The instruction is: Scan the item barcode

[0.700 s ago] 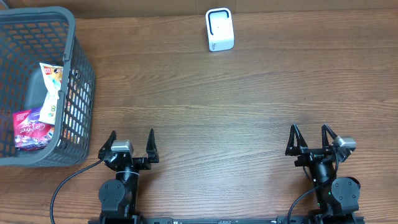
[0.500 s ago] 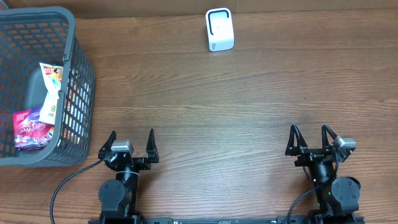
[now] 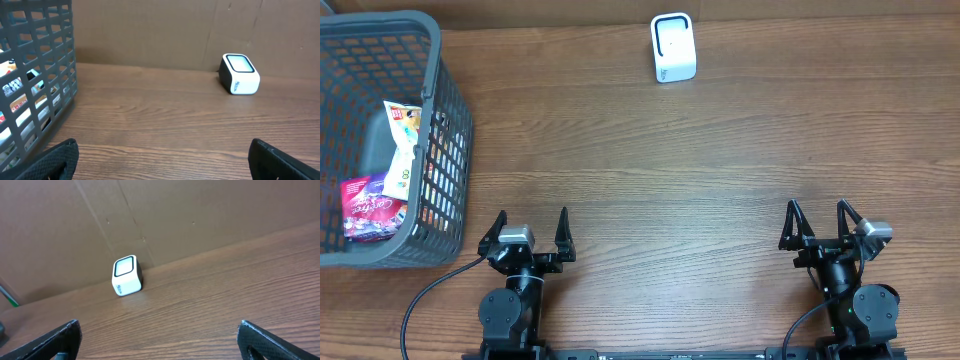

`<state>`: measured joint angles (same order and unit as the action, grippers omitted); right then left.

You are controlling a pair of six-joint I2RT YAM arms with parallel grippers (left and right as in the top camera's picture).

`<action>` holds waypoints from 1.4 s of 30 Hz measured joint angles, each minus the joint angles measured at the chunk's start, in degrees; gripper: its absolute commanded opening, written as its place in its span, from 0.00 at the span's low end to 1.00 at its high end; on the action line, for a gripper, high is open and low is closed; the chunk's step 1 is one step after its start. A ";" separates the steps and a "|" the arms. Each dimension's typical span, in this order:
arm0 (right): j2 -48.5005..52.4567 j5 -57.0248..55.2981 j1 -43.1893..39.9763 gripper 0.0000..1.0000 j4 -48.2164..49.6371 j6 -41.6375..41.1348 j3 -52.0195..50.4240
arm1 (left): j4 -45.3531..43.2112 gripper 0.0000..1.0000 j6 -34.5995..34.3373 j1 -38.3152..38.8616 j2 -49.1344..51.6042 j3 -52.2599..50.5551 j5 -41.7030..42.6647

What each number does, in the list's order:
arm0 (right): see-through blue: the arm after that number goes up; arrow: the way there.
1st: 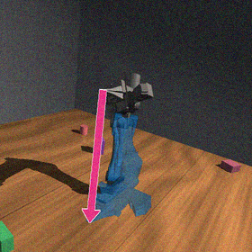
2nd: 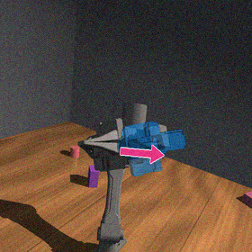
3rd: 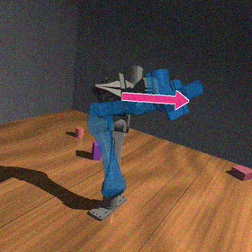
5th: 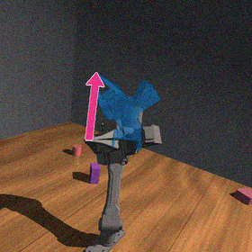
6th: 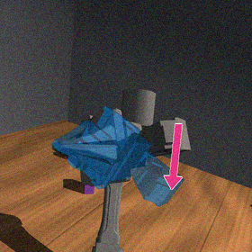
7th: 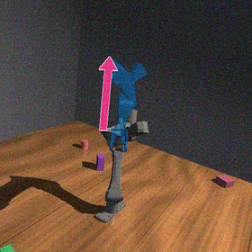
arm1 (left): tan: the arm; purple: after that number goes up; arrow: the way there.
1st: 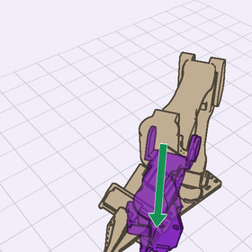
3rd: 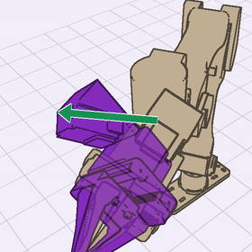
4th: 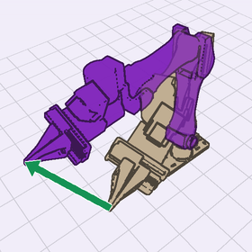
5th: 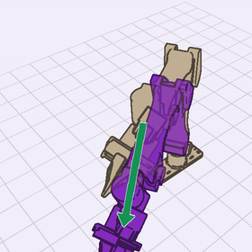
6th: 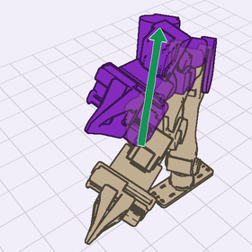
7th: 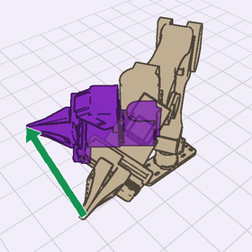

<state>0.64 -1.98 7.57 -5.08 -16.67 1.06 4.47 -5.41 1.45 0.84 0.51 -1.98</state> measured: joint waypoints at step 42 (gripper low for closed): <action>0.00 0.02 0.00 1.00 -0.02 0.00 0.00 | -4.90 1.00 -12.13 -0.02 0.02 -0.04 13.57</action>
<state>0.64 -1.96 7.57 -5.10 -16.67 1.06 -0.43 -17.54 1.43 0.86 0.47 11.60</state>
